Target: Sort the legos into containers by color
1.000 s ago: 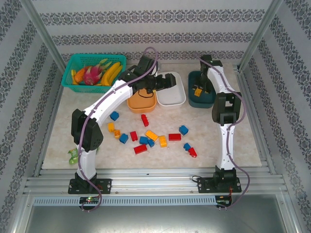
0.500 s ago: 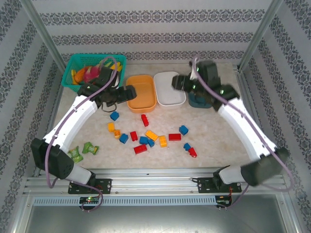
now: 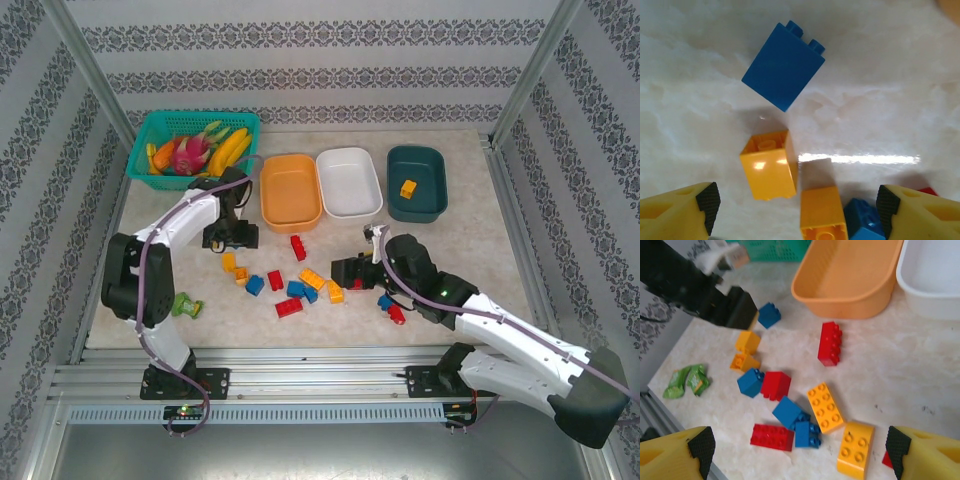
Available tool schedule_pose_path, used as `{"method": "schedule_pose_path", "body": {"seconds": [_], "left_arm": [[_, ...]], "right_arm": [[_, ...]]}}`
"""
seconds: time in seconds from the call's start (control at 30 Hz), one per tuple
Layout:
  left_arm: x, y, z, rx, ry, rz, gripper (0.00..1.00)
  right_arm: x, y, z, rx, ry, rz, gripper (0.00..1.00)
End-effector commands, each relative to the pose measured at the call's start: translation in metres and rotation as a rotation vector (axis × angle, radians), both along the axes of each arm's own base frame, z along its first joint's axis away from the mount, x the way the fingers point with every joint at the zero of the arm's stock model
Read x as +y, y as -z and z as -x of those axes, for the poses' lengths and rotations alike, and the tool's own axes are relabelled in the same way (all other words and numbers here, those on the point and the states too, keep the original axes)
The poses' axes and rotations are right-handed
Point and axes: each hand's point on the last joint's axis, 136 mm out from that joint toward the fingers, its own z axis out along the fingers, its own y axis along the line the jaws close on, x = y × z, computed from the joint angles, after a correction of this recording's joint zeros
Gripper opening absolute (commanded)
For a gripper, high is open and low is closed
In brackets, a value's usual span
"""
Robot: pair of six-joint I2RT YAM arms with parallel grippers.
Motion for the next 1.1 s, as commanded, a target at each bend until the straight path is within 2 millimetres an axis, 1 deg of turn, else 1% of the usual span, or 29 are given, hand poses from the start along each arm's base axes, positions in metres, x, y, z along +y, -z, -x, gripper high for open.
{"method": "schedule_pose_path", "body": {"seconds": [0.0, 0.17, 0.2, 0.3, 0.47, 0.6, 0.67, 0.73, 0.77, 0.87, 0.9, 1.0, 1.07], "left_arm": [[0.011, -0.004, -0.011, 0.004, 0.151, -0.082, 0.84], [0.011, 0.012, -0.031, 0.006, 0.210, -0.114, 0.83], [0.012, 0.017, -0.035, 0.010, 0.217, -0.123, 0.81], [0.020, 0.025, -0.045, 0.028, 0.201, -0.144, 0.79], [0.017, 0.033, -0.058, 0.022, 0.201, -0.082, 0.77], [0.011, 0.047, -0.057, 0.067, 0.192, -0.048, 0.63], [0.010, 0.052, -0.057, 0.075, 0.187, -0.044, 0.60], [0.010, 0.055, -0.056, 0.078, 0.187, -0.044, 0.55], [0.011, 0.056, -0.056, 0.080, 0.185, -0.046, 0.50], [0.012, 0.059, -0.054, 0.090, 0.178, -0.055, 0.48], [0.014, 0.060, -0.053, 0.091, 0.173, -0.061, 0.46], [0.015, 0.059, -0.052, 0.076, 0.157, -0.064, 0.33], [0.016, 0.052, -0.052, 0.053, 0.142, -0.065, 0.29]], "right_arm": [[0.004, -0.018, -0.010, -0.043, 0.038, -0.056, 0.91], [0.014, -0.020, -0.012, -0.023, 0.008, -0.054, 0.91], [0.016, -0.019, -0.012, -0.020, 0.002, -0.052, 0.90], [0.020, -0.021, -0.015, -0.018, -0.006, -0.056, 0.91], [0.027, -0.025, -0.020, -0.017, -0.009, -0.064, 0.90], [0.031, -0.025, -0.025, -0.005, -0.007, -0.056, 0.90], [0.032, -0.025, -0.026, -0.001, -0.006, -0.053, 0.90], [0.033, -0.025, -0.026, -0.001, -0.006, -0.053, 0.90], [0.032, -0.025, -0.027, 0.000, -0.003, -0.051, 0.90], [0.031, -0.023, -0.027, 0.004, 0.004, -0.045, 0.90], [0.030, -0.022, -0.027, 0.006, 0.007, -0.043, 0.90], [0.030, -0.021, -0.027, 0.009, 0.008, -0.039, 0.90], [0.029, -0.022, -0.028, 0.007, 0.015, -0.039, 0.90]]}}
